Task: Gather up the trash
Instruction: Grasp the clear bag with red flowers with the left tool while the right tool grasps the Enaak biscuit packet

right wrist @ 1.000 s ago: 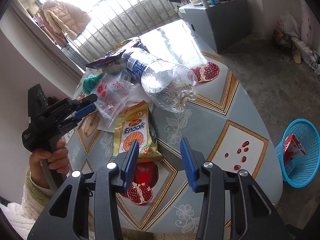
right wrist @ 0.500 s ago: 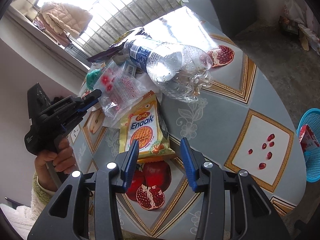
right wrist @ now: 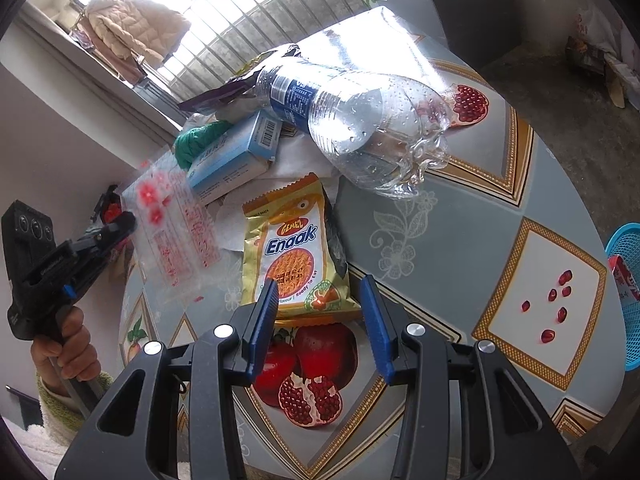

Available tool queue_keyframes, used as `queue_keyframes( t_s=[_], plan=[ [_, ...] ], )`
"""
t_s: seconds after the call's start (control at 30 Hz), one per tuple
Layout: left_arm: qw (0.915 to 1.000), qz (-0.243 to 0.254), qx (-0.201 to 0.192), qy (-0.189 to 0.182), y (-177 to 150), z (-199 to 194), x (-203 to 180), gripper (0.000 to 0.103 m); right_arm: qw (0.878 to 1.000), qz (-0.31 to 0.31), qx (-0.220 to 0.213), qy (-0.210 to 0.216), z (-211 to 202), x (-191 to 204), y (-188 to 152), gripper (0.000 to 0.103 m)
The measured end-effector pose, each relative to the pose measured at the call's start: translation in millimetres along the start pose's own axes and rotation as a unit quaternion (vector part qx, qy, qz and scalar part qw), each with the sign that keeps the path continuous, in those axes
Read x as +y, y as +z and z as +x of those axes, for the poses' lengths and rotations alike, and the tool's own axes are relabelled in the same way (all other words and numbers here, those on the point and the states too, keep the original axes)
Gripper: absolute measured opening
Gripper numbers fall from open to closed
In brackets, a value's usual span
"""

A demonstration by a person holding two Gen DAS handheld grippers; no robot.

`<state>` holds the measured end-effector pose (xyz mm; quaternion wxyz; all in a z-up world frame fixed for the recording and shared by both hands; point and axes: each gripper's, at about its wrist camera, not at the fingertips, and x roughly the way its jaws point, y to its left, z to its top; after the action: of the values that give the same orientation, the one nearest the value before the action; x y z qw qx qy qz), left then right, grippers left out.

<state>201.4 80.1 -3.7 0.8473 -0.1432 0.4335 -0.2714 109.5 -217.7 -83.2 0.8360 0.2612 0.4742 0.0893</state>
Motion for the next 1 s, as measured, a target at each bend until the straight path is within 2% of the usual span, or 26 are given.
queue_keyframes(
  t_s=[0.17,0.33,0.53,0.73,1.0],
  plan=[
    [0.9987,0.028,0.022,0.036,-17.7,6.6,-1.2,0.001,1.000,-0.005,0.002,-0.005,4.5,3.5,1.8,0.042],
    [0.9965,0.057,0.033,0.052,-26.1,17.5,-13.8,0.001,0.998,-0.050,0.010,-0.049,14.2,16.4,-2.5,0.029],
    [0.9953,0.068,0.040,0.055,-30.6,19.4,-18.9,0.001,0.994,-0.082,0.008,-0.075,16.6,23.9,-4.9,0.022],
    [0.9951,0.069,0.043,0.057,-31.3,18.3,-19.6,0.001,0.995,-0.081,0.010,-0.058,12.5,19.1,-8.2,0.016],
    [0.9949,0.074,0.039,0.055,-31.0,17.1,-25.6,0.001,0.997,-0.062,-0.003,-0.035,-8.5,8.6,-11.6,0.014]
  ],
)
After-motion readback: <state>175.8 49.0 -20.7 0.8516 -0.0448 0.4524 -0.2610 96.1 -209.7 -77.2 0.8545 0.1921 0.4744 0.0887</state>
